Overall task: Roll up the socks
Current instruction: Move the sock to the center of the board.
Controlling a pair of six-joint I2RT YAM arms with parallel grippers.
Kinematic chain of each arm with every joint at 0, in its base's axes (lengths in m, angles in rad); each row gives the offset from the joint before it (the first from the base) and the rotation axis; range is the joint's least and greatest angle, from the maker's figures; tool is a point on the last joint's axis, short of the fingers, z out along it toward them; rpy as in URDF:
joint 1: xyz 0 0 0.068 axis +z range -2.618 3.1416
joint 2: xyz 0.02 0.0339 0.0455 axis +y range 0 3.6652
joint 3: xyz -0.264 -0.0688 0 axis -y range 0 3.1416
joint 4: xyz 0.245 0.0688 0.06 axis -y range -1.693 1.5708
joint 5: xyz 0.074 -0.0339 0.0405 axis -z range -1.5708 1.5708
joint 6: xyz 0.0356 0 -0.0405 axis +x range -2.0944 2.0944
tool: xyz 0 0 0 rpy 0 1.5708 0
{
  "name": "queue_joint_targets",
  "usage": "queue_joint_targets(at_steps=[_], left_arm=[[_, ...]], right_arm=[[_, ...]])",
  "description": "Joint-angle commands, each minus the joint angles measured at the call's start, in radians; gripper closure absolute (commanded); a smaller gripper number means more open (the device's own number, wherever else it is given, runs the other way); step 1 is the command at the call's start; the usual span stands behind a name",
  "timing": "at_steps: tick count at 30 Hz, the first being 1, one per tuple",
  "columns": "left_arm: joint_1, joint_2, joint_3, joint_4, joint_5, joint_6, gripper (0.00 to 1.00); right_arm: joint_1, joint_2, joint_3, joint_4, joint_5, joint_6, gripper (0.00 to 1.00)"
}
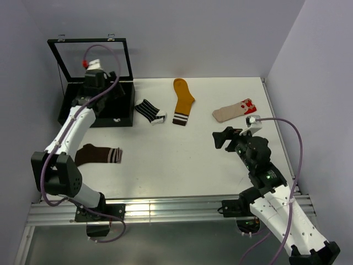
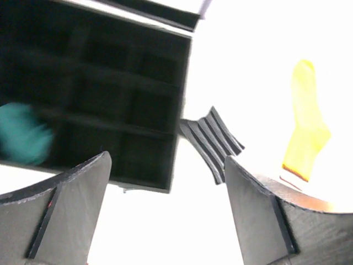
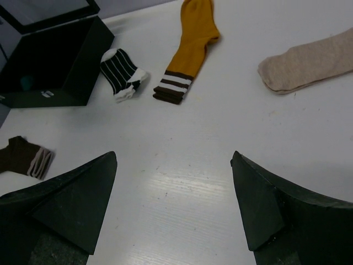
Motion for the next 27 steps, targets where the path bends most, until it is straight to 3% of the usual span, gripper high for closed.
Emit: queue_joint_targets(at_steps=[1,11,21,27], left_arm=[[-0.098,-0.008,-0.03,0.148,0.058,0.146,0.11],[-0.31,0.21,0.054,0.207,0.077,0.151,0.13],[-0.322,0.535,0.226,0.201,0.12,0.076,0.19],[-0.328,0.643,0.268,0.17,0.14,0.053,0.26]], right_arm=[[-0.007,-0.046,0.015,0.01,0.019,0.015,0.08],[-0.005,-0.087,-0.011,-0.003,-0.017,0.049,0.09],[-0.007,-0.104,-0.017,-0.031,-0.015,0.067,0.09],[-0.005,-0.118,-0.028,-0.042,-0.008,0.069,0.09]])
